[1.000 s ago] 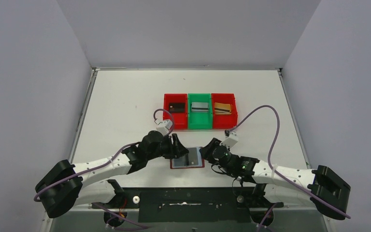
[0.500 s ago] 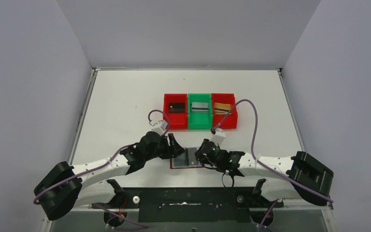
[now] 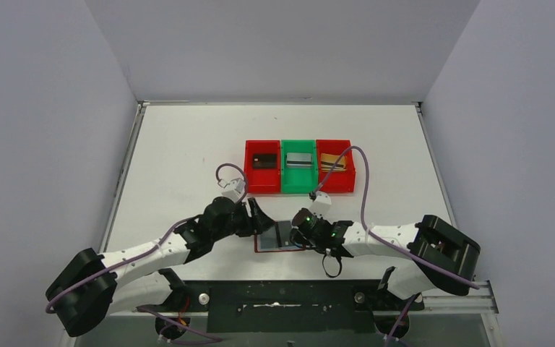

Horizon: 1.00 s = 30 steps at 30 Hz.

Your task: Take the credit cards out of the card holder

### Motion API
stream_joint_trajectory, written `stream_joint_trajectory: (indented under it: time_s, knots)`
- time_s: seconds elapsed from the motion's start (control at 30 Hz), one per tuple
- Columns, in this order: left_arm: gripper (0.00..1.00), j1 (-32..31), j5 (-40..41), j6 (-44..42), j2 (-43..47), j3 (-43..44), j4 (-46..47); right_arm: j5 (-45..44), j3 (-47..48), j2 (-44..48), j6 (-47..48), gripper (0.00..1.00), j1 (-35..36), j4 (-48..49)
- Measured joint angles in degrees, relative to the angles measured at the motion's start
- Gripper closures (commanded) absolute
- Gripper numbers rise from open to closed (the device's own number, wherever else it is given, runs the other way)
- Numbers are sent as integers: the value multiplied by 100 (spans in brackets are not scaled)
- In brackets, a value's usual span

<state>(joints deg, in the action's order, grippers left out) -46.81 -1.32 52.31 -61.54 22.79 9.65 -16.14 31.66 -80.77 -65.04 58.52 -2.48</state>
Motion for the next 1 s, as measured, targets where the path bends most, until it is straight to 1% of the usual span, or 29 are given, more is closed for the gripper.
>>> stream_joint_trajectory:
  time_s: [0.2,0.3,0.5,0.83,1.0]
  knots:
    - [40,0,-389,-48,-730,52,66,-35,96,-57,-195,94,0,-164]
    - [42,0,-564,-46,-1099,133,96,-35,94,-57,-251,94,0,-162]
    - [45,-44,-780,-37,-1569,293,267,-33,-35,-52,-369,94,0,83]
    - [59,-85,-699,98,-2052,468,466,-31,-247,13,-625,94,0,404]
    - [69,-179,-595,221,-2208,470,660,-26,-350,70,-719,94,-7,518]
